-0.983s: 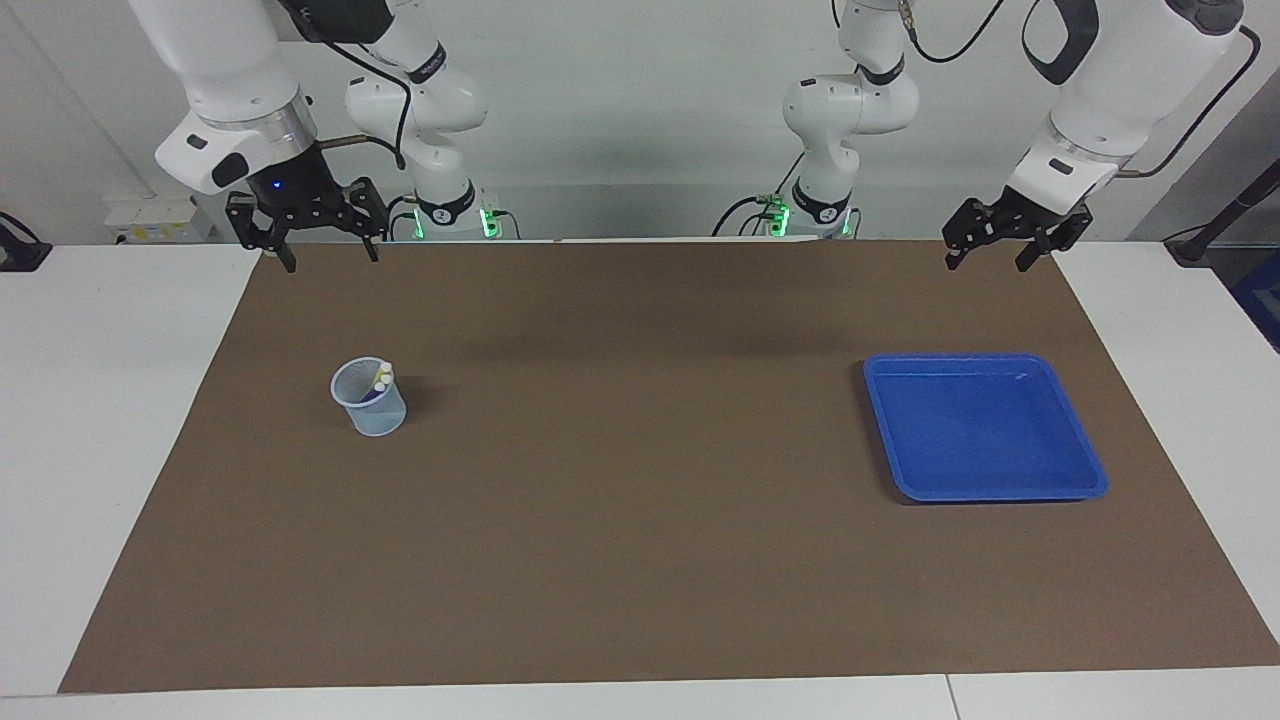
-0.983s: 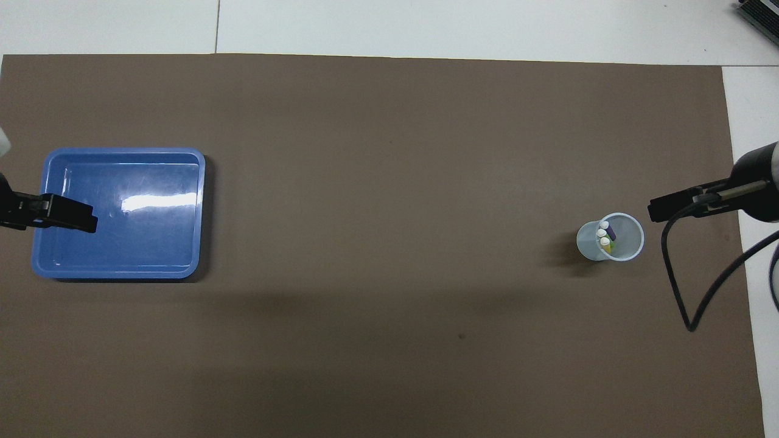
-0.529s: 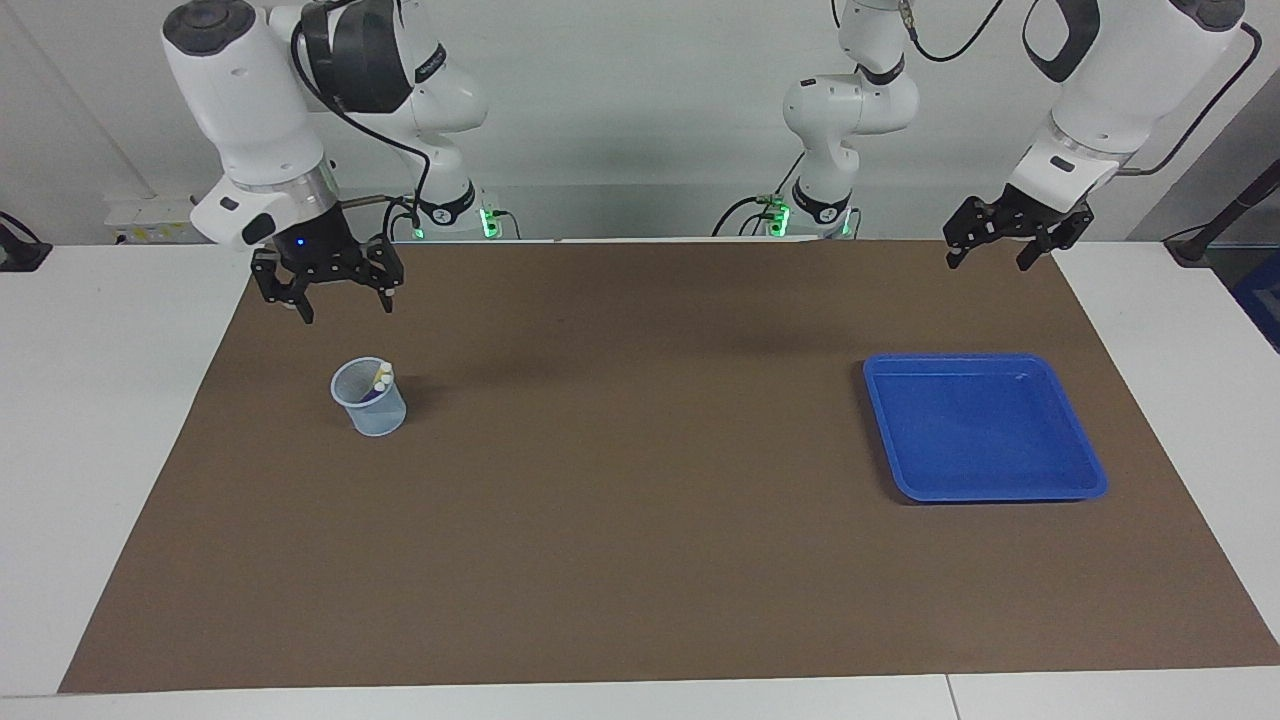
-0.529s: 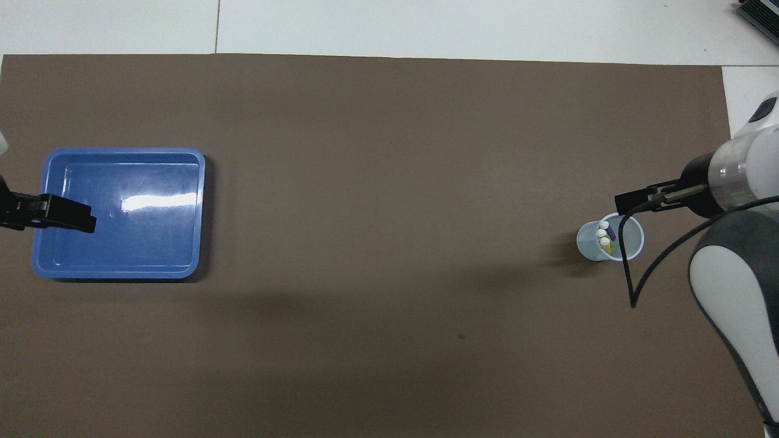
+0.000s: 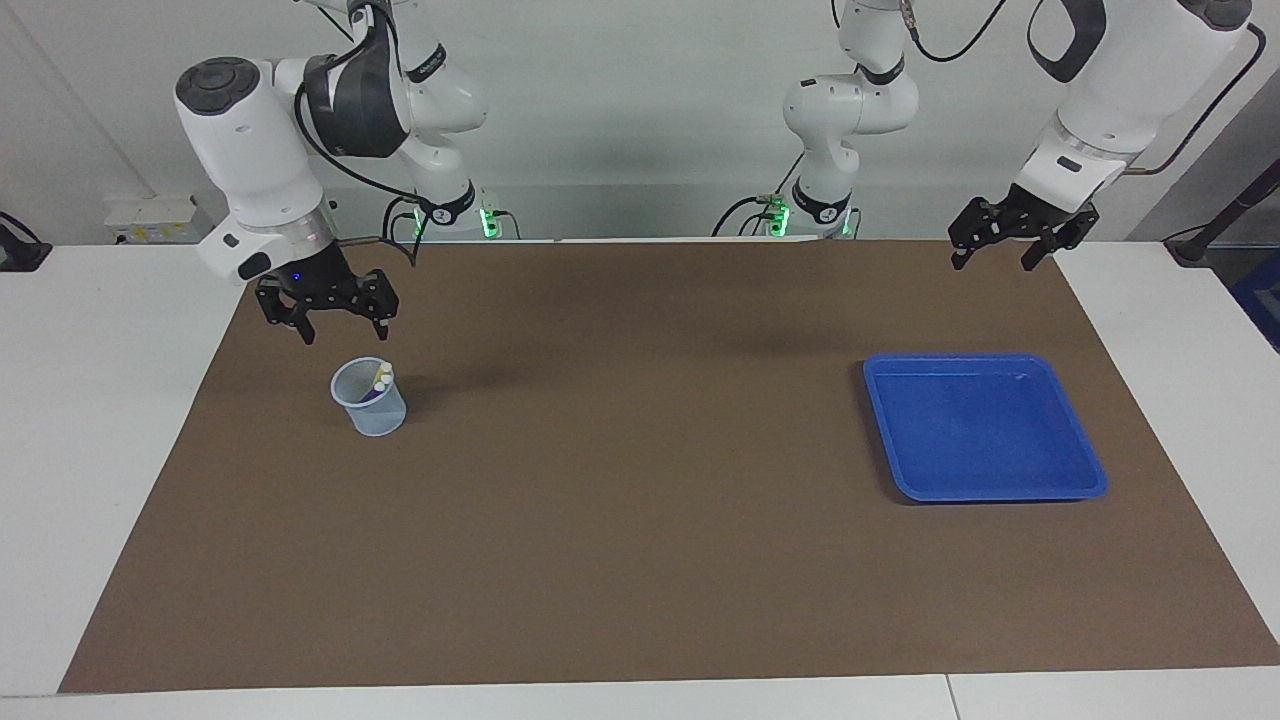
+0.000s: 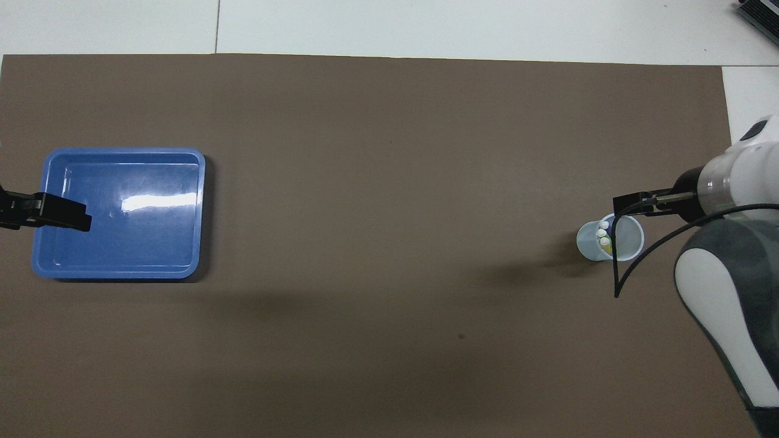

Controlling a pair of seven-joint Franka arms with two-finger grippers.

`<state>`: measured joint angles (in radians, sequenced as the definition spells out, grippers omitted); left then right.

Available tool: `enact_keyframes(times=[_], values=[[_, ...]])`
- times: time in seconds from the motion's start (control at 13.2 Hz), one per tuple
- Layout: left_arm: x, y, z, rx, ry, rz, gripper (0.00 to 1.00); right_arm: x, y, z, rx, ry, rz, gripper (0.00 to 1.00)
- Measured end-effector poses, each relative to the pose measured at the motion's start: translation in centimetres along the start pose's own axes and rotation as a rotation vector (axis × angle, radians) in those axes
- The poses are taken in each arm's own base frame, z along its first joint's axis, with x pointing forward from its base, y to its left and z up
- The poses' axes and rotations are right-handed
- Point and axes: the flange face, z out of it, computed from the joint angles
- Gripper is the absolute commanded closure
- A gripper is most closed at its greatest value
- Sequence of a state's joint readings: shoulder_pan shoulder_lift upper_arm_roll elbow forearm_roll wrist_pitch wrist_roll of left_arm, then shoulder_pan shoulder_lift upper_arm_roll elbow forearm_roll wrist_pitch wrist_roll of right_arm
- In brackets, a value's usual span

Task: Right arm passes pens to left for tray arrangement
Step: 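Lower the right gripper into the white cup and grasp the yellow pen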

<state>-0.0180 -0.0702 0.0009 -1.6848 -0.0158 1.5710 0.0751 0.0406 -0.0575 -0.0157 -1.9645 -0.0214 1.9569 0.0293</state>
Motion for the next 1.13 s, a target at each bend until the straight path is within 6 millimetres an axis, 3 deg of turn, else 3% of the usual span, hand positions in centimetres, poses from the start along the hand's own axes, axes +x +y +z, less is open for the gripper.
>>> enact_keyframes(times=[0.3,0.45,0.53,1.13], values=[[0.3,0.1,-0.1,0.002,0.021,0.002,0.00,-0.6,-0.5,5.8,-0.002,-0.047,0.034,0.02],[0.3,0.1,-0.1,0.002,0.028,0.002,0.00,-1.0,-0.4,8.2,-0.003,-0.080,0.035,0.18],[0.4,0.1,-0.1,0.002,0.031,0.000,0.00,-1.3,-0.4,8.9,-0.004,-0.092,0.033,0.20],[0.4,-0.6,0.8,0.002,0.038,-0.045,0.00,-2.5,0.4,10.7,-0.003,-0.127,0.014,0.49]])
